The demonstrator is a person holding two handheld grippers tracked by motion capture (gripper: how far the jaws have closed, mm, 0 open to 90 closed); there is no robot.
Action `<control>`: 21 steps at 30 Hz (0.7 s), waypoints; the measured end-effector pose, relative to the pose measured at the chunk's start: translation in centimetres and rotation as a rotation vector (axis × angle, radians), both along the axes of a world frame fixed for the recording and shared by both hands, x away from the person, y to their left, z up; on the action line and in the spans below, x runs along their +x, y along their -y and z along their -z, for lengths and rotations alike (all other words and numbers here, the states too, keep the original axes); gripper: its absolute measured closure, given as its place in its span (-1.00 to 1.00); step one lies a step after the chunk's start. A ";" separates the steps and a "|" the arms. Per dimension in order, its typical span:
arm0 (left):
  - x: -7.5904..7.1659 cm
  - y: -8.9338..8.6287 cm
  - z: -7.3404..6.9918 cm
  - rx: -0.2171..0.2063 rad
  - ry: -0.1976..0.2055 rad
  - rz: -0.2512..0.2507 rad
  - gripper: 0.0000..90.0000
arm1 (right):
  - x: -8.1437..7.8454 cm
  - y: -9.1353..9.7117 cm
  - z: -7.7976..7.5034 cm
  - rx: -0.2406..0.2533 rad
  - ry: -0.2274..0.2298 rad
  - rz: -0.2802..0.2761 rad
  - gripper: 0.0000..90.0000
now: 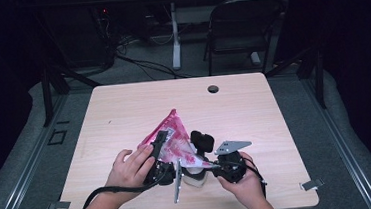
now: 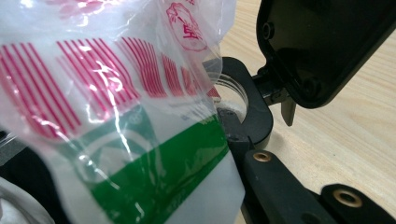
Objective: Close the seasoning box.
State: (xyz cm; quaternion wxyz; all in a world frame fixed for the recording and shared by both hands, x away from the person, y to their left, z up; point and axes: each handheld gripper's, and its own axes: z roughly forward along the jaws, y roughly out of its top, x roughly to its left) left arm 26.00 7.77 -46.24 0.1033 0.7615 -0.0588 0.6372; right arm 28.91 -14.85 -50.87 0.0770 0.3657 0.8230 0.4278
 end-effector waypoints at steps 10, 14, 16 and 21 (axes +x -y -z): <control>-0.1 0.2 -0.2 0.015 -0.001 0.003 0.44 | 0.0 0.1 0.0 0.001 -0.007 0.000 1.00; -0.1 0.2 -0.3 0.017 -0.002 0.007 0.43 | 0.0 0.1 0.0 0.003 -0.009 -0.001 1.00; -0.1 0.2 -0.3 0.015 -0.002 0.008 0.43 | 0.0 0.1 0.0 0.003 -0.009 0.000 1.00; -0.2 0.3 -0.3 0.014 0.001 0.006 0.42 | 0.0 0.1 0.0 0.003 -0.009 0.000 1.00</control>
